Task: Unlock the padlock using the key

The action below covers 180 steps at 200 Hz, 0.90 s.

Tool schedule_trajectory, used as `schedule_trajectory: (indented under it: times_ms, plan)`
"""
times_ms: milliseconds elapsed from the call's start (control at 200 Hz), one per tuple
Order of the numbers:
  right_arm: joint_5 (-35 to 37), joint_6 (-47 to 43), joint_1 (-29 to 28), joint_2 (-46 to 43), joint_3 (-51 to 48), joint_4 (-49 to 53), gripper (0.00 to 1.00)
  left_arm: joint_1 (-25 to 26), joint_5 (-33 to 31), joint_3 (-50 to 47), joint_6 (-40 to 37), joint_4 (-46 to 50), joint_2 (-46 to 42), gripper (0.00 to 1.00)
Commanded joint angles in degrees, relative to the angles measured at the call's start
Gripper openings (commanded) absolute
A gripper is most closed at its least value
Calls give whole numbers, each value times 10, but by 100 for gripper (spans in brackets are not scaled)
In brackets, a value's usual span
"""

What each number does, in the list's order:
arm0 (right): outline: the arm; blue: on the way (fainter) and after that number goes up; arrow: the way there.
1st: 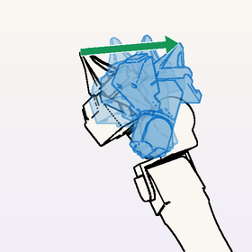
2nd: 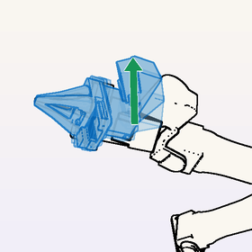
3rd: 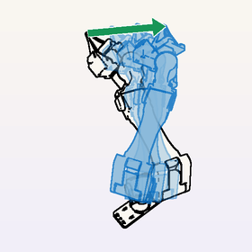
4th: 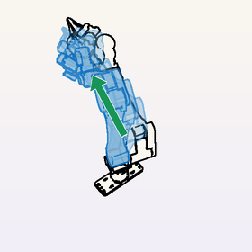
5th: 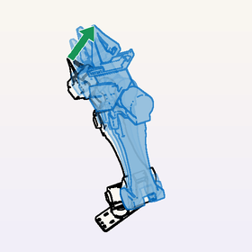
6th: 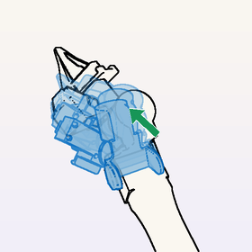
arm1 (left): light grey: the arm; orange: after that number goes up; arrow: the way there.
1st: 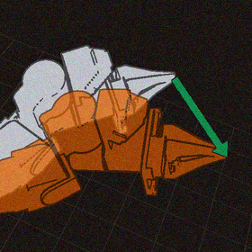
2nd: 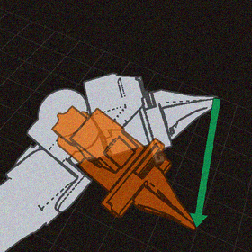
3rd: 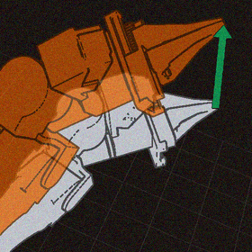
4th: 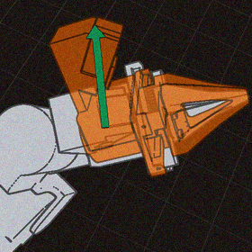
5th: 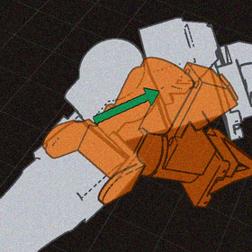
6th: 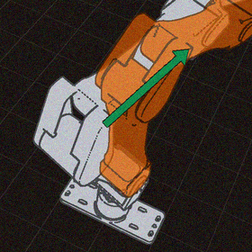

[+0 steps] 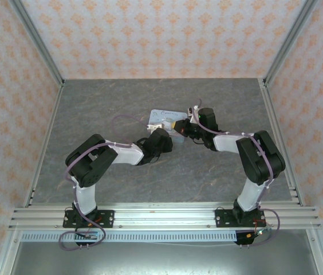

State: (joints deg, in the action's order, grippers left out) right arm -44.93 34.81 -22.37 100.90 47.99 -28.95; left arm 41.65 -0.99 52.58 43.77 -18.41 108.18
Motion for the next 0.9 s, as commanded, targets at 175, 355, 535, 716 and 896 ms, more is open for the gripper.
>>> schedule_trajectory:
  times_ms: [175,355,535,716,896]
  plan:
    - [14,-55,-7,-83,-4,80,0,4,-11,8,-1,27,-50,20]
    - [44,-129,-6,-165,-35,156,0,3,16,12,12,62,-93,16]
    - [48,-159,-6,-245,-120,155,0,1,55,27,47,102,-117,13]
    - [57,-194,-21,-295,-195,133,0,-10,104,39,101,128,-128,9]
    - [78,-223,-52,-280,-235,88,0,-21,135,39,157,134,-135,9]
